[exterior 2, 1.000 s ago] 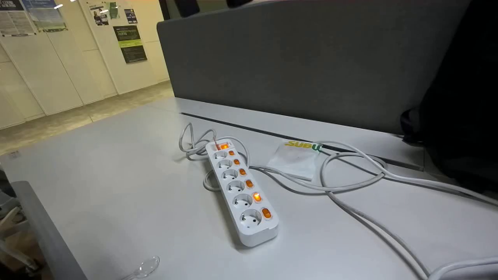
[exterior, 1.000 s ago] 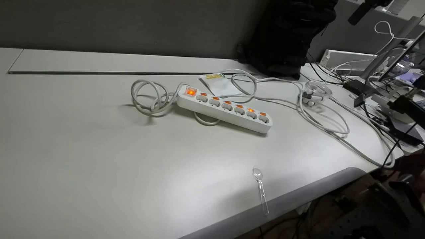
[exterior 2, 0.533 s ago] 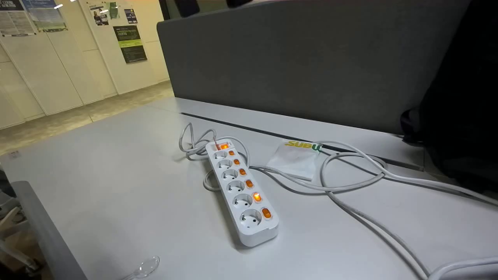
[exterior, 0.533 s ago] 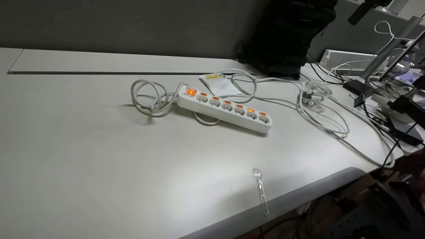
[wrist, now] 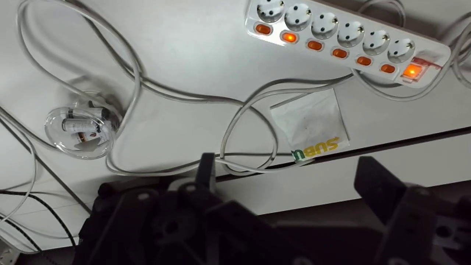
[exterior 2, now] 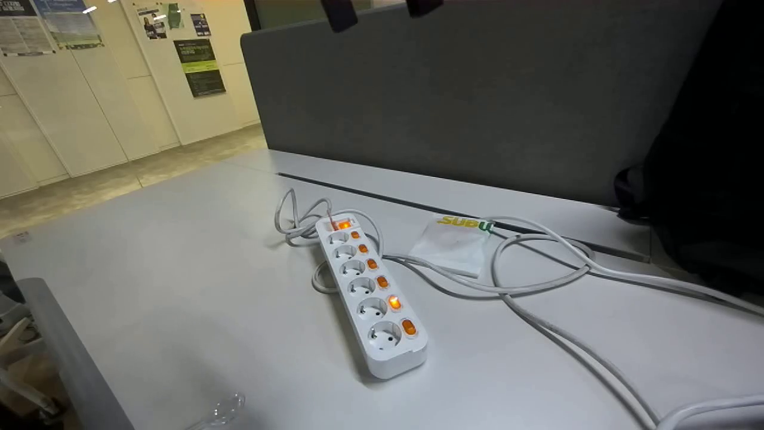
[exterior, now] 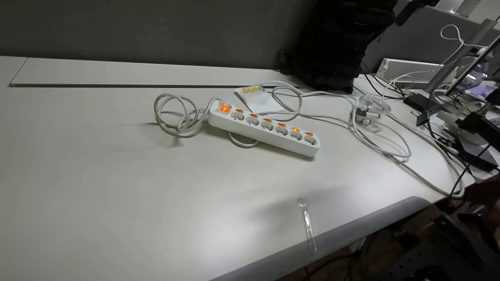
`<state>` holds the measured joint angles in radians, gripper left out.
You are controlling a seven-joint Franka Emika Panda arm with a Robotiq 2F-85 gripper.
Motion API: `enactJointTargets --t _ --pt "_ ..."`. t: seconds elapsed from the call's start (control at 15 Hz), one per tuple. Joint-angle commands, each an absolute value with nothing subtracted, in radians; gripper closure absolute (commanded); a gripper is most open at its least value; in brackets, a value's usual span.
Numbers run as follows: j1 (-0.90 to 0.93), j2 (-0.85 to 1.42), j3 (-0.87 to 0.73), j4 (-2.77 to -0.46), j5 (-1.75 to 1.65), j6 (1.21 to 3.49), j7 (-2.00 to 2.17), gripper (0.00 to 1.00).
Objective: Turn on the switch in the middle
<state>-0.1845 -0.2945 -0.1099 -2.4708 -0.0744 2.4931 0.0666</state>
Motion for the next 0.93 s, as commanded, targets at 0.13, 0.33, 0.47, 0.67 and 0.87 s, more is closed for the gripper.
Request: enactJointTargets --t 0.13,0.33,0.47,0.67,0.87 --pt "-0.178 -0.038 -0.079 -2.246 -0.140 2.441 0.179 0.47" --pt "-0.149 0.090 -0.076 -2.144 -0.196 2.409 0.242 0.69" --pt "-0.119 0.173 -0.082 -2.084 -0.228 2.386 0.279 0.81" --pt "-0.067 0.284 -0.099 -2.024 -0.278 2.372 0.334 0.99" --pt "-0.025 0.376 -0.108 -1.981 -0.271 2.370 0.345 1.00"
